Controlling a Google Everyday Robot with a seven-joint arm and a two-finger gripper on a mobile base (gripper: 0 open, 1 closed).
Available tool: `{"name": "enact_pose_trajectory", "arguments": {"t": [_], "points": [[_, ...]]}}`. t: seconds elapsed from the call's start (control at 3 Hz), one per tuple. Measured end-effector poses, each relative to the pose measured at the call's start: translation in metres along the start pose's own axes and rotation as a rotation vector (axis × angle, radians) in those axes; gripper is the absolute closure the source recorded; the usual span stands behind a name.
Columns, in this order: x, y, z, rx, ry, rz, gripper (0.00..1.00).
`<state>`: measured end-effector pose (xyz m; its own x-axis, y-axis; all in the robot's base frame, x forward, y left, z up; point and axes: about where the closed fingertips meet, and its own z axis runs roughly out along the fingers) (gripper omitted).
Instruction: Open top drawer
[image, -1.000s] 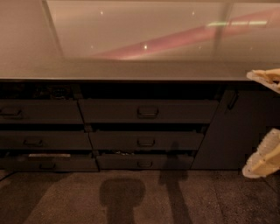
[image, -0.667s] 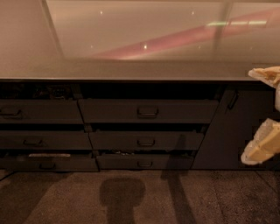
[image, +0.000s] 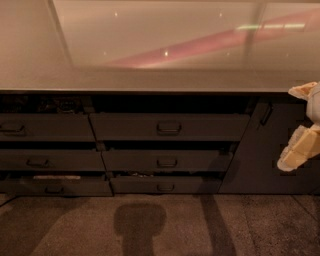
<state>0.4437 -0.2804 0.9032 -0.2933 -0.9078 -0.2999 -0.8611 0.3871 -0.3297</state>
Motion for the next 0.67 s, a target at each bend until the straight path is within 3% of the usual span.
{"name": "enact_pose_trajectory", "arguments": {"t": [0.33,0.67], "points": [[0.0189,-0.0156,0.0335,-0.095,0.097,0.078,0.0],[0.0192,-0.0106,0.0371,-0.122,0.111,0.09,0.0]]}}
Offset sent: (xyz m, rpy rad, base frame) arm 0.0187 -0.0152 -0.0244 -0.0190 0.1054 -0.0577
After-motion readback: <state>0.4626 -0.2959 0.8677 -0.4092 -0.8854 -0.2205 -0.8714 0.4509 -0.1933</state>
